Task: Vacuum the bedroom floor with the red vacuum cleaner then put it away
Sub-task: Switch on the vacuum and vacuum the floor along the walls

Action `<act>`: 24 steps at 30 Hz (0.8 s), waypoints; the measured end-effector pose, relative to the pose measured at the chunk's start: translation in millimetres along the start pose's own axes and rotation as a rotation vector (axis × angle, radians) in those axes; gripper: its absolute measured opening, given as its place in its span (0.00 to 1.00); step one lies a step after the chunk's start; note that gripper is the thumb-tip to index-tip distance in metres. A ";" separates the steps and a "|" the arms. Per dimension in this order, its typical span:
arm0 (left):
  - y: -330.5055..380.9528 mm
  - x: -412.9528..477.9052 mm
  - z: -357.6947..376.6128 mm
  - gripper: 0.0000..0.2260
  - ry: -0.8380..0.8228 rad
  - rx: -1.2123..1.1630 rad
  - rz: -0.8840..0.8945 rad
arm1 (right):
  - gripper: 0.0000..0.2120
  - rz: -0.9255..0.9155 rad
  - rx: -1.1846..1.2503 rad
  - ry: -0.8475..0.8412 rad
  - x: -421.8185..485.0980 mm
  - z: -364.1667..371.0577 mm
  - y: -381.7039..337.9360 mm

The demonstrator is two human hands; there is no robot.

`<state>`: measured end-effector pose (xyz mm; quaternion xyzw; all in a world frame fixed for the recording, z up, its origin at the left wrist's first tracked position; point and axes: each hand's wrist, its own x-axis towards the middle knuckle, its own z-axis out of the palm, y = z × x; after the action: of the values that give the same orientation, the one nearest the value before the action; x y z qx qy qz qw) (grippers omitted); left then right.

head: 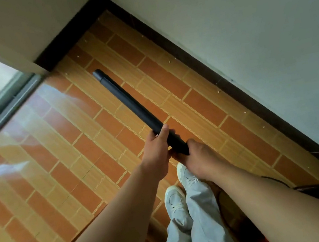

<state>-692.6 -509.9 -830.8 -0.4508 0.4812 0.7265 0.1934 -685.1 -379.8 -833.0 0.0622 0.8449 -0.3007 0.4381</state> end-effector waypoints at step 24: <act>21.3 73.1 -104.5 0.13 0.070 -0.061 -0.102 | 0.23 0.212 0.499 -0.416 71.2 70.9 -71.0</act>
<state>-696.8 -622.3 -894.8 -0.5057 0.4414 0.7139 0.1995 -704.7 -488.5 -887.1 0.1925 0.6266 -0.4573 0.6009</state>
